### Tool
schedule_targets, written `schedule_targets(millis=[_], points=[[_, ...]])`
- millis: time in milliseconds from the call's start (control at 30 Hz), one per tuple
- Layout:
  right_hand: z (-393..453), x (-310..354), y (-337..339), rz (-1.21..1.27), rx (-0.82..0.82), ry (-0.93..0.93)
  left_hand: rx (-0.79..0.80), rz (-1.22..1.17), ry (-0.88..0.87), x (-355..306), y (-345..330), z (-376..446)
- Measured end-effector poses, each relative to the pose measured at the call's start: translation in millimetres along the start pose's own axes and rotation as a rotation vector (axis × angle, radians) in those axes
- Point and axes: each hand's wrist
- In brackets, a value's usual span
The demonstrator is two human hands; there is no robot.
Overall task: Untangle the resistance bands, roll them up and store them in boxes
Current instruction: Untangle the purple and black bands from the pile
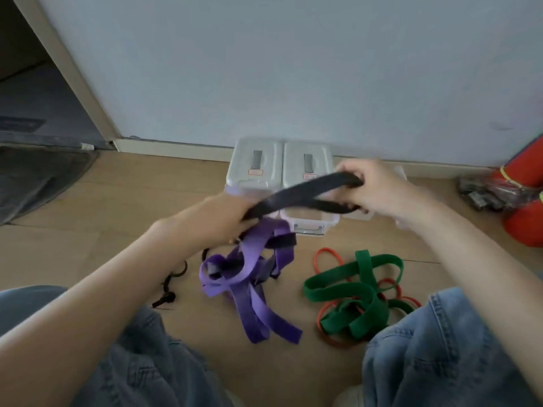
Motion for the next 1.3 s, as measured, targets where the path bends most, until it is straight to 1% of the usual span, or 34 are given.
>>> schedule_targets(millis=[33,67,100,167,200,233,267,300,333,400,433,500,533,600,700,767,800,833,900,933,967,1000,1033,1067,1100,1133,1167,1200,1233,1267,1300], points=[[0.3,-5.1,-7.9,-0.152,0.152,-0.054,0.115,0.148,0.056,1.8,-10.0,0.3],[-0.1,-10.8,-15.3,-0.280,0.276,-0.094,0.124,0.246,0.081,2.2,-10.9,0.5],[-1.0,-15.8,-21.5,-0.364,0.342,-0.106,0.032,0.253,0.099,4.9,-3.2,1.4],[-0.8,-21.1,-29.0,-0.394,0.325,-0.075,-0.248,0.173,0.141,12.1,15.7,2.1],[0.3,-21.3,-29.3,-0.368,0.292,-0.053,-0.283,0.164,0.151,11.2,21.2,0.5],[1.6,-20.6,-28.4,-0.343,0.255,-0.030,-0.208,0.172,0.153,9.0,20.6,0.6],[3.0,-20.4,-26.4,-0.327,0.224,-0.011,-0.096,0.162,0.142,7.3,14.7,1.5],[3.6,-19.9,-23.7,-0.311,0.212,0.002,-0.021,0.102,0.127,2.8,10.6,1.9],[3.8,-20.7,-20.9,-0.283,0.227,0.011,-0.019,0.002,0.115,-2.6,11.8,3.5],[0.1,-19.5,-20.9,-0.189,0.326,0.029,-0.119,-0.168,0.080,-5.5,20.2,8.9],[-1.8,-16.5,-23.4,-0.151,0.375,0.052,-0.136,-0.242,0.075,-6.0,24.5,9.2],[-3.9,-7.0,-30.5,-0.056,0.409,0.132,-0.056,-0.480,0.061,-10.9,24.5,6.5],[-4.7,-1.6,-34.6,0.043,0.402,0.153,-0.003,-0.614,0.058,-16.0,22.1,4.7],[-5.5,6.5,-39.7,0.212,0.364,0.183,0.018,-0.780,0.036,-22.3,19.5,4.5],[-7.0,17.8,-39.3,0.243,0.241,0.207,-0.044,-0.969,0.038,-18.7,27.0,6.1],[-7.0,19.0,-35.9,0.238,0.102,0.194,-0.056,-1.060,0.013,-11.8,24.4,6.9],[-7.1,19.8,-32.2,0.272,0.042,0.194,-0.043,-1.020,-0.014,-10.7,21.3,6.2],[-8.0,21.0,-28.2,0.369,0.009,0.206,0.008,-0.951,-0.044,-11.3,15.4,5.2],[-10.7,25.5,-19.8,0.649,-0.001,0.258,0.175,-0.889,-0.090,-17.4,-3.6,3.8],[-11.7,27.5,-17.0,0.744,0.001,0.290,0.232,-0.876,-0.081,-21.8,-15.2,3.5],[-12.9,29.3,-15.7,0.782,-0.007,0.304,0.252,-0.806,-0.077,-26.2,-25.4,3.9],[-13.7,29.9,-15.3,0.784,-0.030,0.294,0.236,-0.665,-0.080,-28.9,-31.3,5.9],[-13.9,29.4,-14.9,0.767,-0.064,0.261,0.170,-0.517,-0.080,-27.3,-31.9,8.9],[-13.0,27.3,-13.1,0.747,-0.102,0.217,0.065,-0.431,-0.078,-23.5,-27.3,12.7],[-11.9,25.4,-9.9,0.738,-0.135,0.171,-0.056,-0.457,-0.069,-19.8,-15.1,14.4],[-11.1,23.3,-5.8,0.747,-0.159,0.132,-0.202,-0.594,-0.080,-17.5,1.5,12.7],[-10.5,21.8,-2.6,0.770,-0.171,0.103,-0.343,-0.748,-0.131,-13.5,16.3,11.4],[-9.7,20.3,-1.2,0.779,-0.174,0.094,-0.428,-0.834,-0.206,-10.4,26.6,10.5],[-9.0,19.9,-2.0,0.743,-0.178,0.098,-0.426,-0.813,-0.258,-9.4,29.6,9.7],[-8.6,20.2,-5.0,0.671,-0.183,0.096,-0.358,-0.698,-0.266,-10.8,24.2,9.0],[-8.4,21.3,-8.9,0.616,-0.179,0.089,-0.253,-0.543,-0.236,-12.4,11.9,9.7]])
Point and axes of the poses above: each hand's wrist, its own z-axis towards the middle knuckle, its own y-axis out of the back of the hand, x = y × z, and after that the axes turned 6 degrees about -z, right-handed
